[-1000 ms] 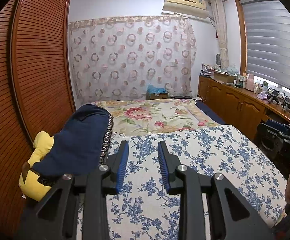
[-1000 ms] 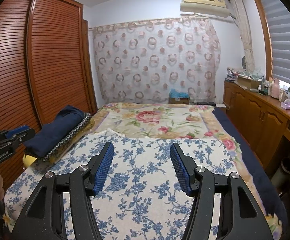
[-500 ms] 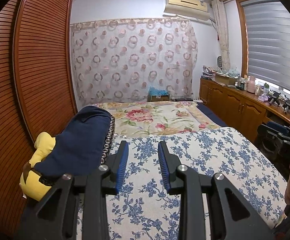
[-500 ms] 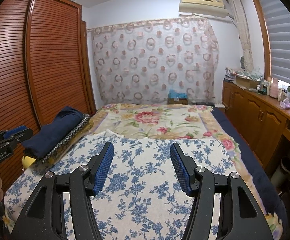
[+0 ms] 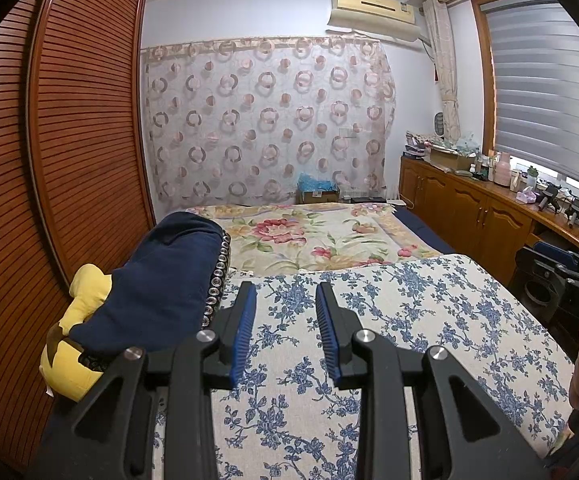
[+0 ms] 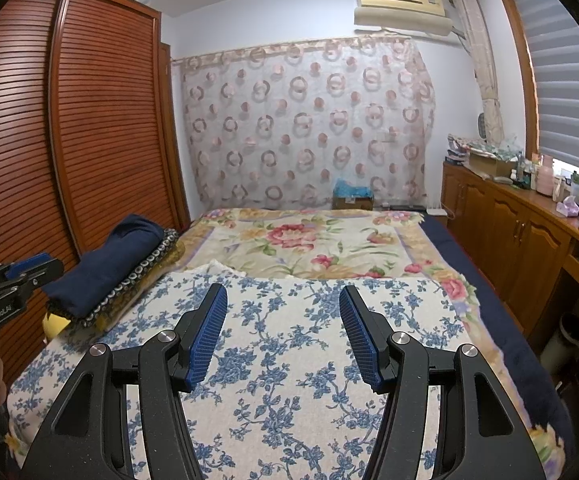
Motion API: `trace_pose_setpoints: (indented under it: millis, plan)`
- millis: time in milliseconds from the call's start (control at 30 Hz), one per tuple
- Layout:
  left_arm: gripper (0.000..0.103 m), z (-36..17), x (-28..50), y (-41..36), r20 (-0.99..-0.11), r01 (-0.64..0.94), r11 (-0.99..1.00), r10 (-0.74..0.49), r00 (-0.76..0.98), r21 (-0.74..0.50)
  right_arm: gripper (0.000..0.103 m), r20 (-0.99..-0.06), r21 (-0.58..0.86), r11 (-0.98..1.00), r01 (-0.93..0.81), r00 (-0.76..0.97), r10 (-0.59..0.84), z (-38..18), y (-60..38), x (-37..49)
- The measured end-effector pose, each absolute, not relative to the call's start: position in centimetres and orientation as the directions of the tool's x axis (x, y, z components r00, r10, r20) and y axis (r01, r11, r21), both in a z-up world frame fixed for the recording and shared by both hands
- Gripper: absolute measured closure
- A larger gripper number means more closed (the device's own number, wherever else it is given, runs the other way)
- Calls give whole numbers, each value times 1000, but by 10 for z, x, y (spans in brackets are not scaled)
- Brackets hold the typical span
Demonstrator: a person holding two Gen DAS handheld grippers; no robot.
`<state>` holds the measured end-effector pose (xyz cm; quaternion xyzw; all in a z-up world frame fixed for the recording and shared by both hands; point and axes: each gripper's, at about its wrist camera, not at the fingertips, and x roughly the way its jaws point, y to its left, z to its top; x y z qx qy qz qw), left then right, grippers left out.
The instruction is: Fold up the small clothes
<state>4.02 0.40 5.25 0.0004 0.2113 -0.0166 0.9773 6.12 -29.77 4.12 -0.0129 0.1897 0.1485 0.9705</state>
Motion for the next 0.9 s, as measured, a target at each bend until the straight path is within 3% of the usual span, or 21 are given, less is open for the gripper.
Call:
trace_pose_setpoints:
  millis: [900]
  plan:
    - [73,52,40,3,-410,32,999,-32,912,-6,43,-370,32,956,-292,885,283,40,-301,61]
